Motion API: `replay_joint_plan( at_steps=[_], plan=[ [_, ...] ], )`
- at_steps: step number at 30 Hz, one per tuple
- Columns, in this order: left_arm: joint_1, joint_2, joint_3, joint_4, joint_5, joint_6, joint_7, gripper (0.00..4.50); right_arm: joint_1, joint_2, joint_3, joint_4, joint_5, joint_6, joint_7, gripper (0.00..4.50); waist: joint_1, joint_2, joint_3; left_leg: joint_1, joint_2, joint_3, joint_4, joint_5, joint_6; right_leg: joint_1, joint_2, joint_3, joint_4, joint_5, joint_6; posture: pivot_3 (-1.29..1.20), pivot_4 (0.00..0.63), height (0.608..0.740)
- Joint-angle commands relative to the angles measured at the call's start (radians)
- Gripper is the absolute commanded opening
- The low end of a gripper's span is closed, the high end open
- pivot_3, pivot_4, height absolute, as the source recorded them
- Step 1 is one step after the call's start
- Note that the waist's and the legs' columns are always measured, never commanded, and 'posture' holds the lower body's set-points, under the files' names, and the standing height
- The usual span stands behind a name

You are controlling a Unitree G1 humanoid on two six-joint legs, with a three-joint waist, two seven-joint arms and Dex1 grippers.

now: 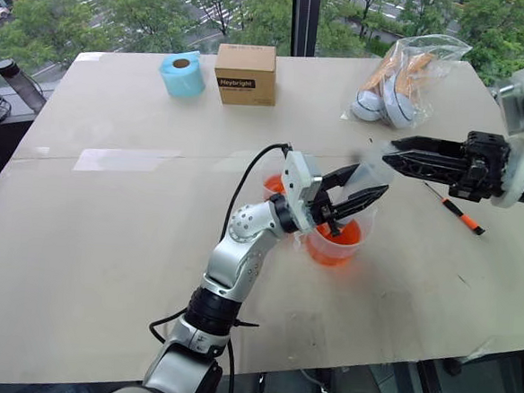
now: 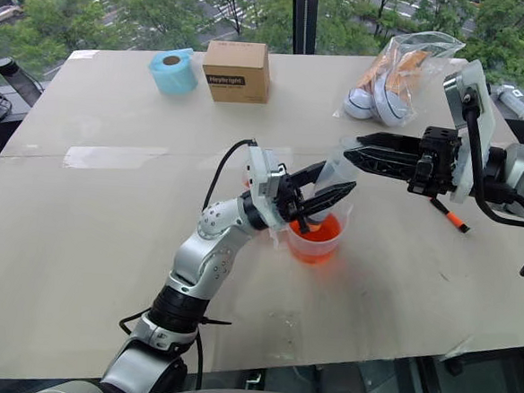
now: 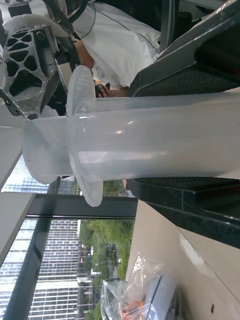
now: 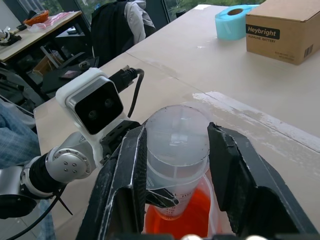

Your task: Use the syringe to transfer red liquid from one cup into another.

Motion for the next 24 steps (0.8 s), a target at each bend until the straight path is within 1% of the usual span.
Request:
replay_joint_plan(
  at_steps=[1, 11, 13, 15, 16, 17, 18, 19, 20, 22, 24],
  plan=[
    [0.023, 0.007, -0.026, -0.014, -0.013, -0.010, -0.043, 1.41, -0.035, -0.021, -0.113, 0.075, -0.054, -0.059, -0.056, 1.33, 0.000, 0.000, 0.000, 0.000, 0.000, 0.000, 0.000, 0.000, 0.000, 0.000, 0.000, 0.000, 0.000, 0.000, 0.000, 0.00, 0.150, 0.740],
    [0.019, 0.007, -0.027, -0.007, -0.016, -0.010, -0.048, 1.41, -0.012, -0.024, -0.120, 0.061, -0.051, -0.058, -0.030, 1.33, 0.000, 0.000, 0.000, 0.000, 0.000, 0.000, 0.000, 0.000, 0.000, 0.000, 0.000, 0.000, 0.000, 0.000, 0.000, 0.00, 0.150, 0.740],
    [0.019, 0.007, -0.027, -0.007, -0.016, -0.010, -0.049, 1.41, -0.012, -0.018, -0.120, 0.058, -0.066, -0.068, -0.043, 1.33, 0.000, 0.000, 0.000, 0.000, 0.000, 0.000, 0.000, 0.000, 0.000, 0.000, 0.000, 0.000, 0.000, 0.000, 0.000, 0.00, 0.150, 0.740],
    [0.018, 0.005, -0.027, -0.004, -0.016, -0.010, -0.049, 1.41, -0.014, -0.017, -0.120, 0.064, -0.075, -0.075, -0.038, 2.34, 0.000, 0.000, 0.000, 0.000, 0.000, 0.000, 0.000, 0.000, 0.000, 0.000, 0.000, 0.000, 0.000, 0.000, 0.000, 0.00, 0.150, 0.740],
    [0.017, 0.004, -0.027, -0.003, -0.016, -0.011, -0.049, 1.41, -0.013, -0.017, -0.121, 0.064, -0.074, -0.077, -0.032, 2.66, 0.000, 0.000, 0.000, 0.000, 0.000, 0.000, 0.000, 0.000, 0.000, 0.000, 0.000, 0.000, 0.000, 0.000, 0.000, 0.00, 0.150, 0.740],
    [0.016, 0.004, -0.026, -0.002, -0.016, -0.011, -0.049, 1.41, -0.013, -0.015, -0.123, 0.063, -0.072, -0.079, -0.027, 3.19, 0.000, 0.000, 0.000, 0.000, 0.000, 0.000, 0.000, 0.000, 0.000, 0.000, 0.000, 0.000, 0.000, 0.000, 0.000, 0.00, 0.150, 0.740],
    [0.015, 0.003, -0.025, 0.000, -0.017, -0.013, -0.048, 1.41, -0.012, -0.013, -0.125, 0.061, -0.072, -0.081, -0.022, 3.49, 0.000, 0.000, 0.000, 0.000, 0.000, 0.000, 0.001, 0.000, 0.000, 0.000, 0.000, 0.000, 0.000, 0.000, 0.000, 0.00, 0.150, 0.740],
    [0.015, 0.002, -0.023, 0.001, -0.017, -0.016, -0.047, 1.41, -0.012, -0.012, -0.126, 0.058, -0.072, -0.082, -0.018, 4.17, 0.001, 0.000, 0.000, 0.000, 0.000, 0.000, 0.001, 0.000, 0.000, 0.000, 0.000, 0.000, 0.000, 0.000, 0.000, 0.00, 0.150, 0.740],
    [0.013, -0.004, -0.016, 0.003, -0.019, -0.021, -0.040, 1.41, -0.010, -0.011, -0.128, 0.055, -0.071, -0.083, -0.014, 4.49, 0.002, 0.000, 0.000, 0.000, 0.000, 0.000, 0.001, 0.000, 0.000, 0.000, 0.000, 0.000, 0.000, 0.000, 0.000, 0.00, 0.150, 0.740],
    [0.006, -0.017, 0.000, 0.000, -0.029, -0.024, -0.026, 1.41, -0.008, -0.009, -0.136, 0.049, -0.076, -0.087, -0.011, 4.49, 0.001, 0.000, 0.000, 0.000, 0.000, 0.000, 0.001, 0.000, 0.000, 0.000, 0.000, 0.000, 0.000, 0.000, 0.000, 0.00, 0.150, 0.740],
    [-0.005, -0.024, 0.014, -0.011, -0.039, -0.019, -0.016, 1.41, -0.016, -0.005, -0.161, 0.061, -0.048, -0.082, -0.004, 4.49, 0.000, 0.000, 0.000, 0.000, 0.000, 0.000, 0.000, 0.000, 0.000, 0.000, 0.000, 0.000, 0.000, 0.000, 0.000, 0.00, 0.150, 0.740]
  ],
)
